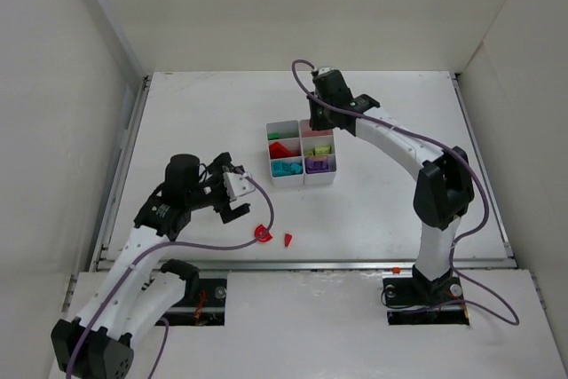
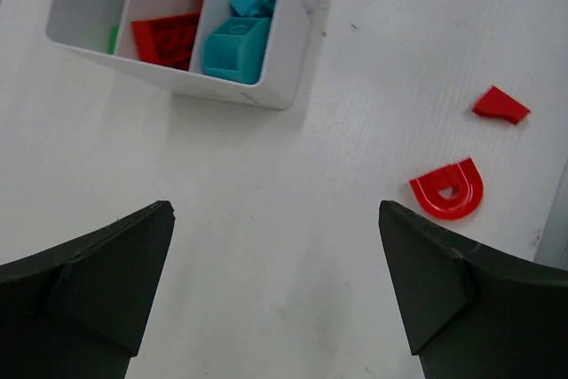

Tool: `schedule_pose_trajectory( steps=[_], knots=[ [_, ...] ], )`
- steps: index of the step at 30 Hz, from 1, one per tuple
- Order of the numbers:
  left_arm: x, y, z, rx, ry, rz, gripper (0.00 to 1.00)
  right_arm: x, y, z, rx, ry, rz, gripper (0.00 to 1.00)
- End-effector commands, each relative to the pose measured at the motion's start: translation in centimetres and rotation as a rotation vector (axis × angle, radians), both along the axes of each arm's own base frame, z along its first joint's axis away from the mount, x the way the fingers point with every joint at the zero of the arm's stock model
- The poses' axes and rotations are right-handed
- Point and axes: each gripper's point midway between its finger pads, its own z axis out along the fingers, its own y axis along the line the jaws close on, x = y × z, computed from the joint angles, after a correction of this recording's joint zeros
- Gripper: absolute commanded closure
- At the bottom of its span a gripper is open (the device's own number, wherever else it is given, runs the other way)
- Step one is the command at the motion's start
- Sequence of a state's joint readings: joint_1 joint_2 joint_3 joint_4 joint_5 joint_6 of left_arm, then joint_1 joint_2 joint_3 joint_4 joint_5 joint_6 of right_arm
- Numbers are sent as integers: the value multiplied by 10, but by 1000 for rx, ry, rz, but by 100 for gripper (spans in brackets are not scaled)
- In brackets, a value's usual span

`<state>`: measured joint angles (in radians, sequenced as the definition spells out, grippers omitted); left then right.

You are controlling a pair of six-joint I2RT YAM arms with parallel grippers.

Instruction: Sort the legos into containers by color

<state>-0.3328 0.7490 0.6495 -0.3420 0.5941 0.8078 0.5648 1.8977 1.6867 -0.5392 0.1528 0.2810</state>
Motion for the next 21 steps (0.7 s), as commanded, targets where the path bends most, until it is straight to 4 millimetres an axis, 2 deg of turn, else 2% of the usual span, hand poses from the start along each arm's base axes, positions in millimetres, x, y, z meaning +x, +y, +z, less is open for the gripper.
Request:
schedule_pose_trajectory(
  steps=[1, 2, 3, 4, 5, 6, 7, 9, 10, 12, 13, 15, 17, 18, 21],
  knots=[
    [-28, -12, -7, 50, 22, -219, 0, 8, 11, 29, 50, -76, 7, 100],
    [-33, -12, -13, 100, -22, -305, 0, 7, 11, 21, 46, -58, 1, 100],
    [-49, -10, -29, 122, 48, -371, 0, 7, 11, 21, 46, -58, 1, 100],
    [-55, -9, -36, 147, 59, -416, 0, 8, 12, 15, 41, -49, 1, 100],
    [-59, -7, -43, 172, 68, -450, 0, 7, 11, 11, 42, -39, -5, 93],
    [-65, -4, -54, 202, 101, -495, 0, 7, 11, 11, 42, -39, -5, 72],
    [-67, -4, -59, 213, 116, -513, 0, 6, 13, 7, 43, -27, 3, 63],
    [-64, -4, -60, 229, 124, -545, 0, 6, 13, 7, 43, -27, 3, 54],
    [-66, -2, -67, 249, 164, -563, 0, 7, 16, 8, 53, -32, 10, 47],
    [-58, -3, -65, 269, 149, -588, 0, 7, 16, 8, 53, -32, 10, 43],
    [-56, -4, -70, 271, 184, -592, 0, 7, 16, 8, 53, -32, 10, 41],
    [-48, -7, -69, 276, 181, -604, 0, 5, 17, 13, 63, -36, 17, 41],
    [-52, -7, -77, 286, 224, -641, 0, 3, 15, 18, 68, -44, 17, 41],
    [-50, -8, -76, 291, 215, -657, 0, 1, 14, 14, 63, -36, 17, 41],
    [-52, -8, -79, 330, 189, -719, 0, 0, 13, 25, 75, -54, 17, 41]
  ],
)
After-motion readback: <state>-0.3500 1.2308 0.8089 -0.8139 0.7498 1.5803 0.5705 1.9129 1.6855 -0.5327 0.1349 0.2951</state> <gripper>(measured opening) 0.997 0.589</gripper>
